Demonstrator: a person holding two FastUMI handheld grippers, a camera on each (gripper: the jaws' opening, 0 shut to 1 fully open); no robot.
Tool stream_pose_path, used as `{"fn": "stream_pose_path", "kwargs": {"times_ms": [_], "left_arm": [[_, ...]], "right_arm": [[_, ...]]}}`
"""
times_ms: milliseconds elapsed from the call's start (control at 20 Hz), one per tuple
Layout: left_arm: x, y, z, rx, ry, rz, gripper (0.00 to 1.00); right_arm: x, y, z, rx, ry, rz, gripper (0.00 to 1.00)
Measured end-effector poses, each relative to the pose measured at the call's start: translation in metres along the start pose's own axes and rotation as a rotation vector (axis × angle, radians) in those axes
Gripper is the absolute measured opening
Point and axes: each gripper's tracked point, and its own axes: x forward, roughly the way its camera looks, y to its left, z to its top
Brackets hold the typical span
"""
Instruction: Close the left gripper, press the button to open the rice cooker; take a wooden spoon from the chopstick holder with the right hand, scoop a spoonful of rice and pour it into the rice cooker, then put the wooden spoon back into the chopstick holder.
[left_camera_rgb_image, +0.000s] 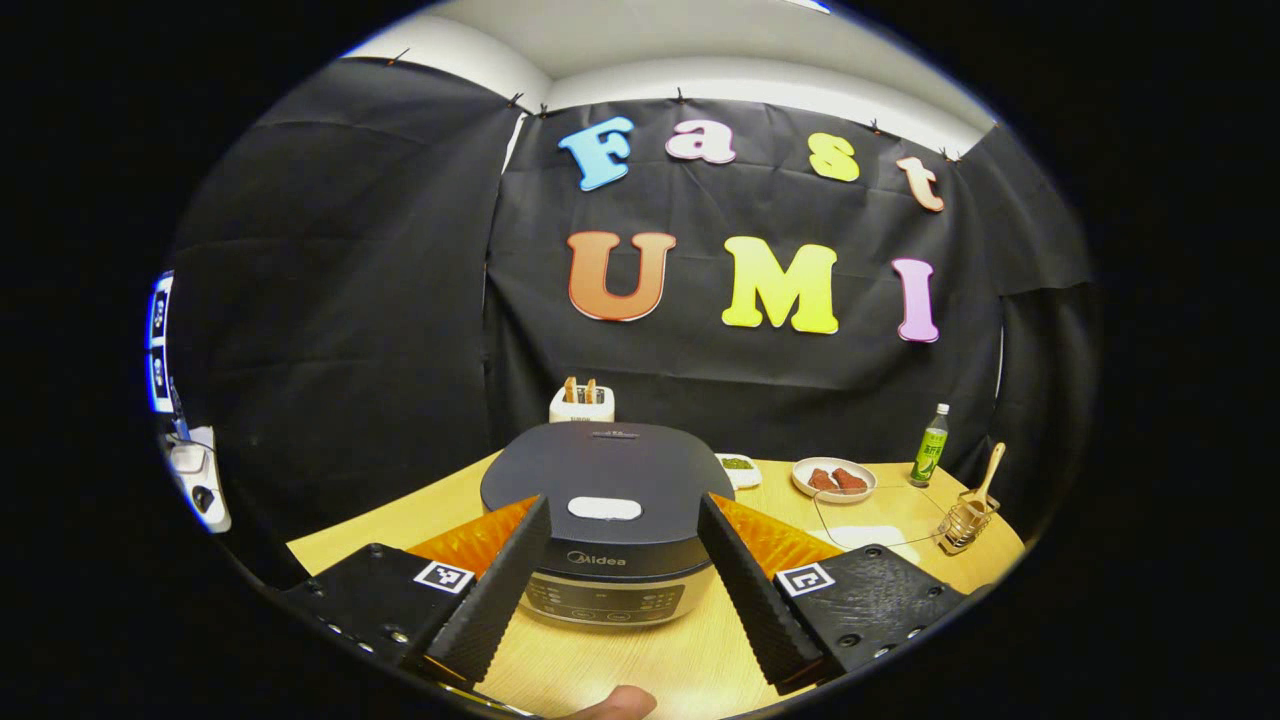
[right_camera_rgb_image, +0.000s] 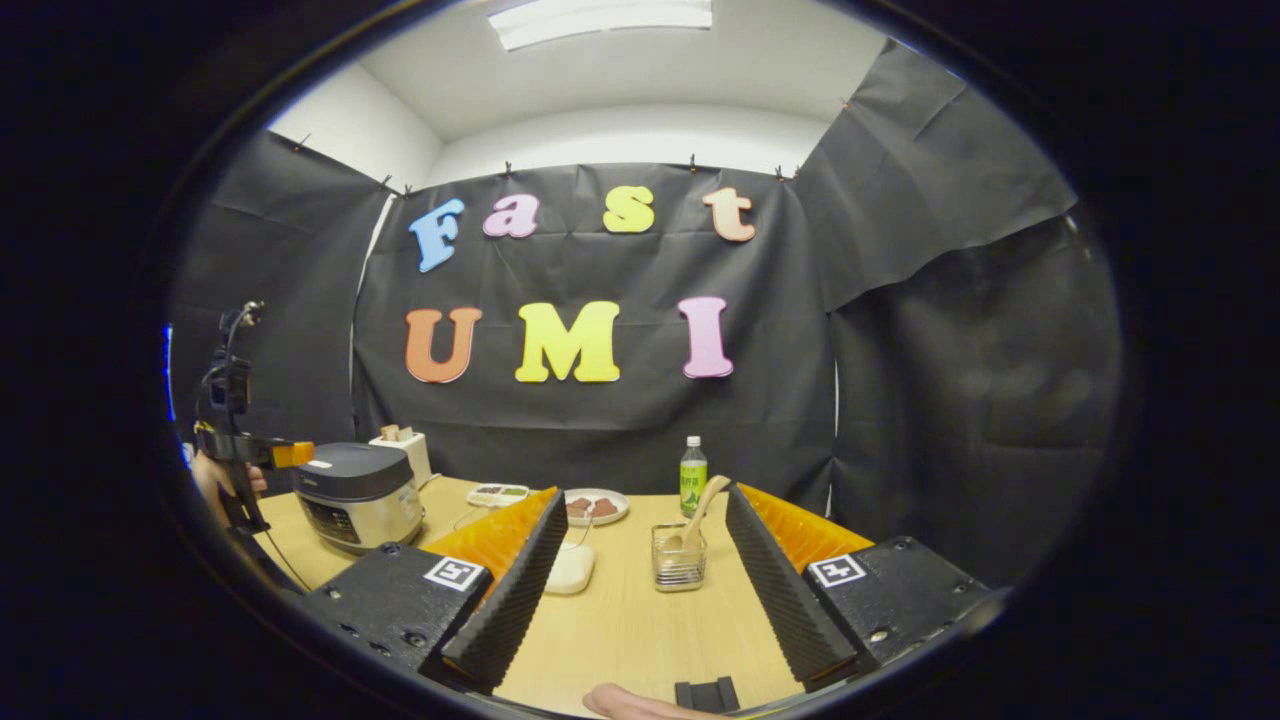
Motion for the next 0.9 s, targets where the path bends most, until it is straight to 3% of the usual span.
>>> {"fn": "stream_pose_path", "kwargs": {"times_ms": [500, 900], "left_arm": [[-0.088, -0.049, 0.044, 0.126, -0.074, -0.101, 0.94], [-0.141, -0.084, 0.056, 0.132, -0.13, -0.159, 0.96]], "right_arm": [[-0.012, 0.003, 0.013, -0.004, -0.012, -0.008, 0.99], [-0.016, -0.004, 0.019, 0.006, -0.007, -0.024, 1.0]]}}
